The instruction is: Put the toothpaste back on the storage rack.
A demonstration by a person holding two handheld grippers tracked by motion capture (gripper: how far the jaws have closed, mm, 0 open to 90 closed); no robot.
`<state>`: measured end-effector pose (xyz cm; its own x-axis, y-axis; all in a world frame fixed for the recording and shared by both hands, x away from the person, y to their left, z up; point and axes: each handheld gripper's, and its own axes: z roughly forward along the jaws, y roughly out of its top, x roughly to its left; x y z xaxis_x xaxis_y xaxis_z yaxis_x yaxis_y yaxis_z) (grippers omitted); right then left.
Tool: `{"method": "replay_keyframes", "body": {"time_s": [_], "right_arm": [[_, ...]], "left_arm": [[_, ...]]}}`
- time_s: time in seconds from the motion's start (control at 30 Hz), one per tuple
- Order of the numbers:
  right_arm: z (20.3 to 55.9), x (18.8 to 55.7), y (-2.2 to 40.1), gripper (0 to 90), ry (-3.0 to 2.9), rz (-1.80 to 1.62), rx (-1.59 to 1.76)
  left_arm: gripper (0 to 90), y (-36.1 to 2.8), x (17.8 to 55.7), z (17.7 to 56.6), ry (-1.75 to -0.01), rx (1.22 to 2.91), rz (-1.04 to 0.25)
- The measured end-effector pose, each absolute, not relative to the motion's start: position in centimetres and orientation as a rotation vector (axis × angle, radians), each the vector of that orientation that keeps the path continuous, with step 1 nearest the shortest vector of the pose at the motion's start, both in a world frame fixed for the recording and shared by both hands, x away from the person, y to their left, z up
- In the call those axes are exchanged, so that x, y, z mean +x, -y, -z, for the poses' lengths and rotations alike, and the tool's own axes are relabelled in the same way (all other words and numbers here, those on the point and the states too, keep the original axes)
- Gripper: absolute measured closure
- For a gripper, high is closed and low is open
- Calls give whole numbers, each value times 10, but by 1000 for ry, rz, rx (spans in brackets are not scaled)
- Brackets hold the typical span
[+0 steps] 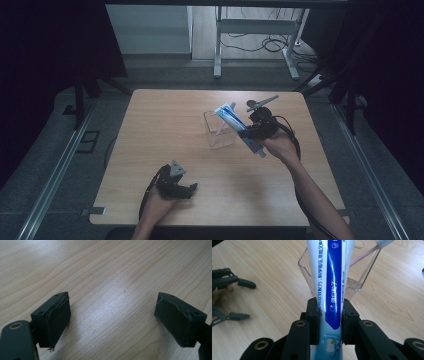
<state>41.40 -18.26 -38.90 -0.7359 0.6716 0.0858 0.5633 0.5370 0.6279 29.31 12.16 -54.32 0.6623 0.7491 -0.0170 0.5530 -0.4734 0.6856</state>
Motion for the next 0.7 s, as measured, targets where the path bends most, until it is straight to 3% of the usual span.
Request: {"method": "replay_keyframes", "body": {"time_s": [0.7], "right_arm": [[379,446,157,724,-2543,-1049,1036]], "left_arm": [[136,-122,293,543,-1000,2204,-375]]}}
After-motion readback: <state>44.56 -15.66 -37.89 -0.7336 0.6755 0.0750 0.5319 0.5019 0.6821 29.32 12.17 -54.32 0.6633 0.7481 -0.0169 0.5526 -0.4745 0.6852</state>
